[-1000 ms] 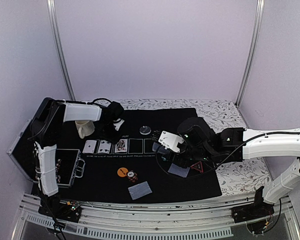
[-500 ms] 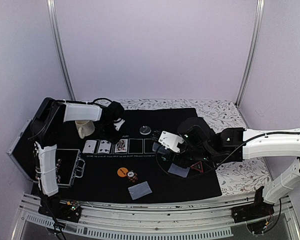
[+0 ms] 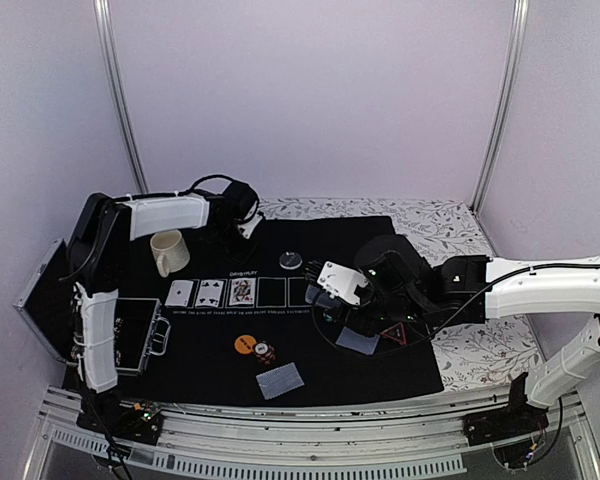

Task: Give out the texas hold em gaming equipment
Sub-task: Adjust the poker card in the community card area.

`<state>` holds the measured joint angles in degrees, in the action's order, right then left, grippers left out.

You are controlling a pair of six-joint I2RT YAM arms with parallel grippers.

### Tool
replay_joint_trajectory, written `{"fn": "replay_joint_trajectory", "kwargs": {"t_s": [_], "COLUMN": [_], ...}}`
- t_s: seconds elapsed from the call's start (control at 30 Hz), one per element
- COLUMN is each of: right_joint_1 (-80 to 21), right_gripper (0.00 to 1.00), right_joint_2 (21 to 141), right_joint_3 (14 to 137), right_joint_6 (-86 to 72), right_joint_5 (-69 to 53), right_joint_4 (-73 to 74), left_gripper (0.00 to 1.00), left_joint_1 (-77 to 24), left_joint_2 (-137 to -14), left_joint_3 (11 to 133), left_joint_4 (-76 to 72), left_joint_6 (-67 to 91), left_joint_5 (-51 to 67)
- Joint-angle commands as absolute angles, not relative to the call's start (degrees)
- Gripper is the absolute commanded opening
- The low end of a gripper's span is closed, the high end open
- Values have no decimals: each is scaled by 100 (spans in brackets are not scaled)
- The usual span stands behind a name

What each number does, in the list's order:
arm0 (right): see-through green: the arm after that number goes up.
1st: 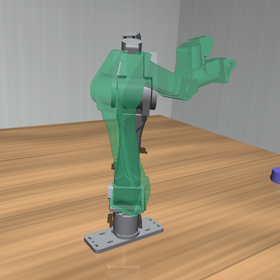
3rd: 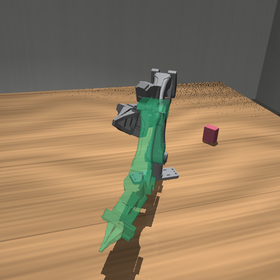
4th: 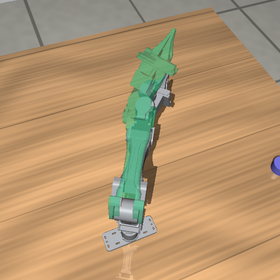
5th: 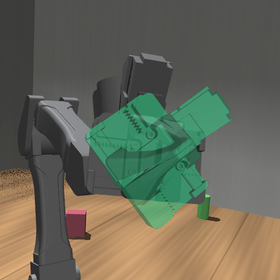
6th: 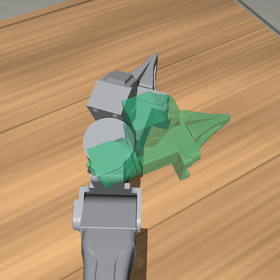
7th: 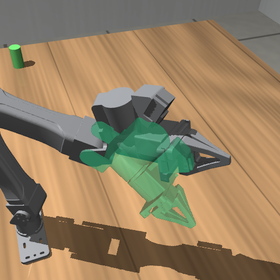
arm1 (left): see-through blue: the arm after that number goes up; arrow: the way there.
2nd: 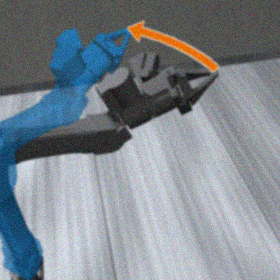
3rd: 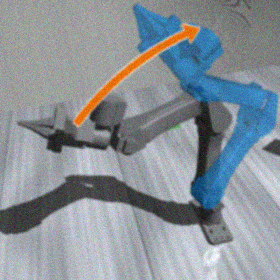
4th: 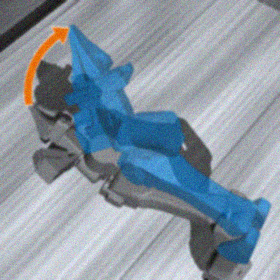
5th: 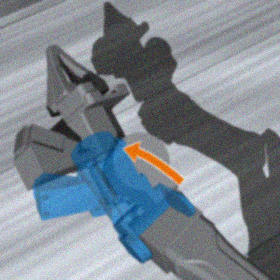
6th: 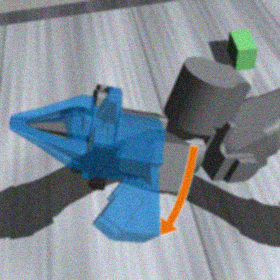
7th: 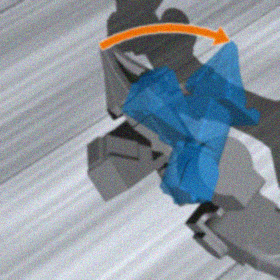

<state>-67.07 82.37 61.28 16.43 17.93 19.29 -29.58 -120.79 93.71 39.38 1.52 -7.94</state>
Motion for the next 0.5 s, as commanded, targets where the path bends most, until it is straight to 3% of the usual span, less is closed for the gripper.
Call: {"fn": "replay_joint_trajectory", "kwargs": {"t_s": [0.0, 0.47], "right_joint_1": [-6704, -6700], "right_gripper": [50, 50], "right_joint_2": [8289, 8234], "right_joint_3": [6305, 6257], "right_joint_6": [1526, 1405], "right_joint_5": [1859, 1872], "right_joint_4": [1916, 2000], "left_gripper": [0, 0], "left_joint_1": [-3164, -3381], "left_joint_2": [-12558, -12767], "left_joint_3": [9560, 9420], "left_joint_4": [3929, 3947], "left_joint_6": [-23, -50], "left_joint_5": [-691, -701]}}
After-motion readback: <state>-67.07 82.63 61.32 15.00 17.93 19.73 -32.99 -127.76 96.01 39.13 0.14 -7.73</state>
